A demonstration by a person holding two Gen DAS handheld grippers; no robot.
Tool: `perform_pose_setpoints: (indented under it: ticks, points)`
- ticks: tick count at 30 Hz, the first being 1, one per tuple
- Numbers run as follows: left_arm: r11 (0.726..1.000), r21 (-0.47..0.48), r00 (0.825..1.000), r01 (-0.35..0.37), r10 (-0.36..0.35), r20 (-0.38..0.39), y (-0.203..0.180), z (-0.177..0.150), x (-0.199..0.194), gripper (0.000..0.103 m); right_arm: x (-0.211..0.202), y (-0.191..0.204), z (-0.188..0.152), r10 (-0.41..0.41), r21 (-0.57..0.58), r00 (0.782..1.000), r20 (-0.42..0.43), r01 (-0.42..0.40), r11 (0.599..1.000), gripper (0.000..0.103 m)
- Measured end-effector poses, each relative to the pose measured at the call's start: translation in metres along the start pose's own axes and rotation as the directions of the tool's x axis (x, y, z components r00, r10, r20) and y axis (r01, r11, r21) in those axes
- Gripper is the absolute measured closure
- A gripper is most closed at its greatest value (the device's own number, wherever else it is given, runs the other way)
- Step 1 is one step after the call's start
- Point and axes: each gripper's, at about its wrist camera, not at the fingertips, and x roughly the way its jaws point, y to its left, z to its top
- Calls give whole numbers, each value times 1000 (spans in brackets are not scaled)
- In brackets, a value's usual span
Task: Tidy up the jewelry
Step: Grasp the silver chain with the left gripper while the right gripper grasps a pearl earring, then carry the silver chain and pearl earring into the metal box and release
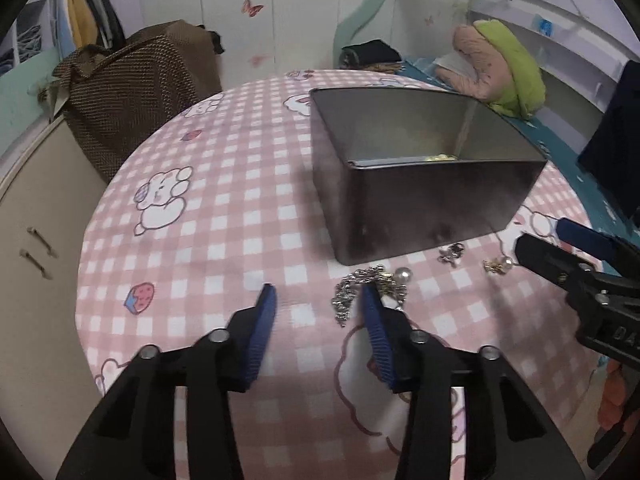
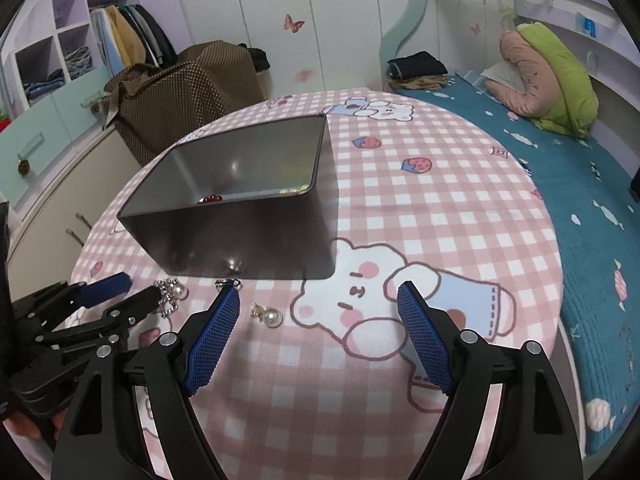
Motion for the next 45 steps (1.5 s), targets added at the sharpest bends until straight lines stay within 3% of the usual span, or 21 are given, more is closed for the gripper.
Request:
perform_pose_setpoints:
  ticks: [1, 3, 5, 8, 11, 15, 18, 20, 25, 32, 45]
  points:
    - [1000, 6, 1000, 1, -1, 3, -1, -1, 0, 73, 1, 1, -1, -3, -3, 1000, -3, 3, 1000, 25]
    - [1000, 8, 1000, 9, -9, 9, 0, -2, 0, 96, 3, 1, -2, -1, -9, 1000, -8, 1, 1000, 25]
    - [999, -37, 1000, 23, -23, 13, 7, -1, -1, 101, 4, 2, -5, 12, -15, 1000, -16, -12, 1000, 25]
    - [989, -141, 999, 39, -34, 36, 23, -1, -5, 101, 5, 4, -7, 19, -23, 1000, -21, -20, 1000, 25]
    - [984, -163, 991, 74, -54, 124, 30, 0, -25, 101, 5, 9, -10, 24, -45, 999, -23, -25, 999, 31]
    - [977, -183, 973, 111, -70, 219, 34, 3, -52, 101, 8, 17, -12, 42, -77, 998, -36, -45, 996, 49]
    - [969, -203, 958, 143, -85, 273, 38, 3, -66, 101, 10, 23, -13, 32, -105, 999, -36, -35, 994, 51]
    - [968, -205, 956, 144, -82, 282, 38, 8, -71, 101, 11, 27, -14, 41, -122, 999, -35, -45, 992, 58]
    - [968, -202, 956, 147, -87, 281, 35, 10, -73, 101, 13, 33, -14, 27, -168, 999, -21, -30, 985, 89]
    - [965, -222, 970, 143, -92, 227, 33, 5, -59, 101, 9, 31, -14, 45, -162, 999, -24, -48, 986, 89]
    - [960, -227, 970, 161, -111, 218, 33, 9, -61, 101, -30, 17, 10, 38, -134, 996, 78, -27, 991, 89]
